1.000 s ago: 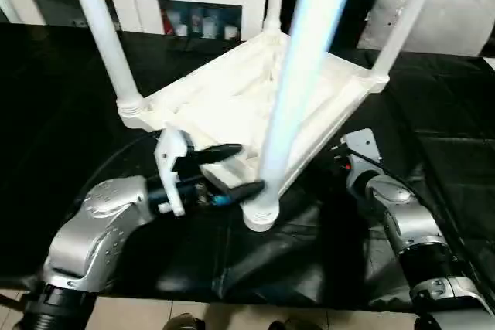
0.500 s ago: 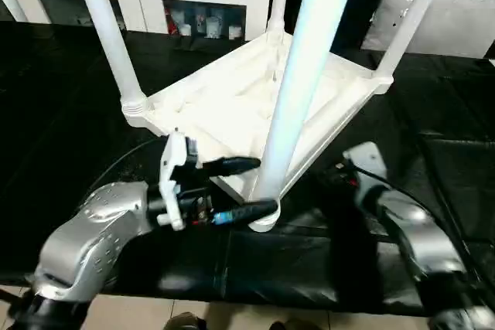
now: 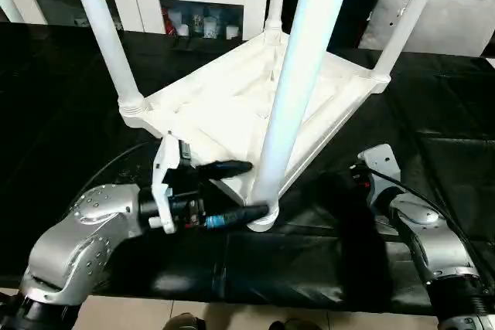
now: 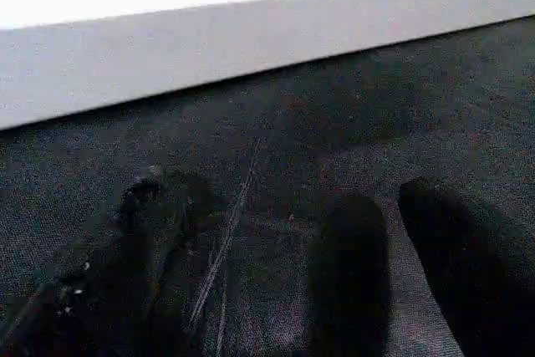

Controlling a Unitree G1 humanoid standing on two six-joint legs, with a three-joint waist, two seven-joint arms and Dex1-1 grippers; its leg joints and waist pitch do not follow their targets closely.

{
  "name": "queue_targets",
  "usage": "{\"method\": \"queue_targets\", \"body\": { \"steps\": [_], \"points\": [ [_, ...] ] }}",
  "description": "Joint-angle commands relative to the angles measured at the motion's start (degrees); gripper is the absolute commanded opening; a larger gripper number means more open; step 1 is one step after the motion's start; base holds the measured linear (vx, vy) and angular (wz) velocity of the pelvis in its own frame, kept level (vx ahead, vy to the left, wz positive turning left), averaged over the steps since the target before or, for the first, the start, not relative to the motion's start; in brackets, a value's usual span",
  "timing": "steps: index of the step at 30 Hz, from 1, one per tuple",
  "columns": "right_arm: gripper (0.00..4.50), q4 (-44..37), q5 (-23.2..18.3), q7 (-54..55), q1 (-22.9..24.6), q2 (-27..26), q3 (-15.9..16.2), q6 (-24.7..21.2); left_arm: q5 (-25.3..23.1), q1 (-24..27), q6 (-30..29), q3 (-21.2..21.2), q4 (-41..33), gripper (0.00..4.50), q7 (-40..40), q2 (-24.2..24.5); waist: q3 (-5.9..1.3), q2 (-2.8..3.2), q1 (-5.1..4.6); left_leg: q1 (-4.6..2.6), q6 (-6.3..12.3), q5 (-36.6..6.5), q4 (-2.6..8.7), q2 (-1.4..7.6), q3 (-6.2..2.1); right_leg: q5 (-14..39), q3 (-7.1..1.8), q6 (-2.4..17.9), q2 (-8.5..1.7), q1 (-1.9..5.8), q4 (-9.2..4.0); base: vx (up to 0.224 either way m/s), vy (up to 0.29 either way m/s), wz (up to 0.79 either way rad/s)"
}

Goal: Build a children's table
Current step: Rotate table base

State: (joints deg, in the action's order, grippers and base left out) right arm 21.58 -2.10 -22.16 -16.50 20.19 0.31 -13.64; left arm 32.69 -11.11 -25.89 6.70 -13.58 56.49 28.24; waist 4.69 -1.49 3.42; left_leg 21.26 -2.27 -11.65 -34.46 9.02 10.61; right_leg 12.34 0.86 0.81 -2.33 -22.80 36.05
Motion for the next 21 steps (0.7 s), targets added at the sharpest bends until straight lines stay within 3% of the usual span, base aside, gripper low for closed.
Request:
{"method": "queue_targets", "body": {
  "steps": [1, 2, 3, 4, 5, 10, 13, 21],
  "points": [
    [4.5, 1.5, 0.3, 0.5, -1.2, 0.0, -0.3, -0.3, -1.7, -1.6, 1.1, 1.0, 0.8, 4.46, -1.0, -0.6, -3.07, -0.01, 0.07, -0.85, 1.21, -6.4, 4.18, 3.61, -1.32, 6.0, -2.74, 11.7, -4.92, 2.45, -4.32, 0.0, 0.0, 0.0],
    [4.5, 2.3, 0.5, 0.7, -1.7, -0.1, -0.2, -0.1, -2.3, -2.1, 1.8, 1.1, 1.5, 4.46, -1.4, -1.1, -3.12, -0.1, 0.1, -0.83, 1.18, -6.4, 4.14, 3.61, -1.32, 5.8, -2.74, 12.1, -5.04, 2.56, -4.29, 0.0, 0.0, 0.0],
    [4.5, 3.7, 0.7, 1.1, -2.5, -0.3, -0.1, 0.3, -3.3, -3.0, 2.8, 1.4, 2.6, 4.46, -2.0, -1.9, -3.06, 0.31, 0.13, -0.84, 1.17, -6.4, 4.16, 3.64, -1.38, 5.8, -2.74, 12.2, -5.07, 2.47, -4.31, 0.0, 0.0, 0.0],
    [4.5, 5.7, 1.3, 2.1, -3.6, -0.4, 0.0, 0.7, -4.0, -4.1, 3.9, 1.7, 3.8, 4.46, -2.2, -2.8, -3.15, 0.08, 0.06, -0.85, 1.1, -6.2, 4.04, 3.55, -1.27, 5.1, -2.74, 12.3, -4.96, 2.59, -4.31, 0.0, 0.0, 0.0],
    [4.5, 8.3, 2.0, 2.8, -5.2, -0.4, 0.1, 1.4, -4.5, -5.5, 4.8, 2.0, 5.3, 4.46, -2.2, -3.9, -3.24, 0.41, 0.04, -0.84, 0.94, -5.9, 4.01, 3.52, -1.31, 4.5, -2.72, 12.9, -5.04, 2.58, -4.21, 0.0, 0.0, 0.0],
    [4.5, 14.8, 3.1, 4.0, -9.4, 0.1, 0.0, 3.1, -5.0, -9.4, 6.5, 3.8, 8.1, 4.46, 0.0, -6.1, -3.55, 0.02, 0.12, -0.8, 1.44, -4.4, 3.75, 3.45, -1.16, 1.2, -2.7, 14.1, -5.15, 2.91, -3.86, 0.0, 0.0, 0.0],
    [4.5, 17.0, 3.1, 4.0, -11.1, 0.6, -0.3, 3.9, -3.5, -10.5, 5.4, 4.9, 8.0, 4.46, 2.7, -6.5, -3.7, -0.11, 0.18, -0.65, 2.4, -2.7, 3.6, 3.5, -1.12, -1.8, -2.63, 14.8, -5.14, 3.12, -3.46, 0.0, 0.0, 0.0],
    [4.5, 23.9, 3.9, 4.9, -13.7, 1.6, -0.8, 6.9, 1.2, -10.3, 0.8, 6.2, 5.3, 4.46, 10.4, -3.6, -3.53, -0.17, 0.14, -0.82, 2.33, -4.4, 3.66, 3.55, -1.0, 0.7, -2.6, 15.3, -5.11, 2.97, -3.6, 0.0, 0.0, 0.0]
  ]
}}
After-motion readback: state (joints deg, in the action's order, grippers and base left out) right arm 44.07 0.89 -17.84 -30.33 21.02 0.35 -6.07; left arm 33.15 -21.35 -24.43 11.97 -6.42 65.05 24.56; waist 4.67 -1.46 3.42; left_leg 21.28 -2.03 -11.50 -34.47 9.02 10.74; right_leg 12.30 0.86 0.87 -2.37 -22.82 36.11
